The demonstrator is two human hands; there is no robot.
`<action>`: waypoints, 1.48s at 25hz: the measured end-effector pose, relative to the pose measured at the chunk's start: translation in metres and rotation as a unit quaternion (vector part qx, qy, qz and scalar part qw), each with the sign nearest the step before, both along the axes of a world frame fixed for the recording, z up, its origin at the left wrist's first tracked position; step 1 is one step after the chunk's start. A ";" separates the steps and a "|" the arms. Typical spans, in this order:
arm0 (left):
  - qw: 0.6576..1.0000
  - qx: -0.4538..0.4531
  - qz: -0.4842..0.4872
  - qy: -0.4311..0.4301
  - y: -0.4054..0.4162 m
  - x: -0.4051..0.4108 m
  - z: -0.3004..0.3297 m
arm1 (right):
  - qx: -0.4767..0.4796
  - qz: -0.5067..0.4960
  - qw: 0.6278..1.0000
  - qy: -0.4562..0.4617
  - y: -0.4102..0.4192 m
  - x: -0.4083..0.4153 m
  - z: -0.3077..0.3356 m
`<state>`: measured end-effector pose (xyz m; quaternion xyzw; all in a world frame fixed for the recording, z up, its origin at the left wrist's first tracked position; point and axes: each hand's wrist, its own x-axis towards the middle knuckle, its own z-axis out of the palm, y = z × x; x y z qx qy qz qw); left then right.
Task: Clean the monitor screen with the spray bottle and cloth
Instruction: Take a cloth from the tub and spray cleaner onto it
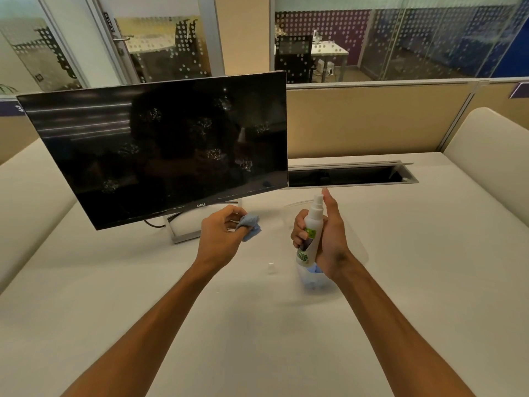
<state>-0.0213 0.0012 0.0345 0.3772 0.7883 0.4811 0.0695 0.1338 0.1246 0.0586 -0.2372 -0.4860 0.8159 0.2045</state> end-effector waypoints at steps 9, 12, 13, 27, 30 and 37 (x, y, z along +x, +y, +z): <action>1.000 0.006 -0.003 -0.015 -0.009 -0.002 -0.006 | 0.000 0.020 0.999 0.036 -0.006 -0.007 -0.002; 1.000 0.003 -0.008 -0.021 -0.009 0.000 -0.009 | 0.029 -0.015 0.999 -0.009 -0.006 -0.011 -0.003; 1.000 0.002 -0.009 -0.023 -0.009 0.001 -0.009 | 0.045 -0.034 0.998 -0.030 -0.005 -0.013 -0.003; 0.998 0.007 -0.007 -0.055 -0.008 0.000 -0.008 | 0.069 -0.119 0.989 -0.063 -0.006 -0.024 -0.008; 0.999 0.005 -0.005 -0.054 -0.009 -0.002 -0.008 | 0.079 -0.148 0.983 -0.080 -0.005 -0.025 -0.007; 0.997 0.029 -0.007 -0.069 -0.008 -0.005 -0.008 | 0.021 -0.121 0.992 -0.037 0.000 -0.028 -0.011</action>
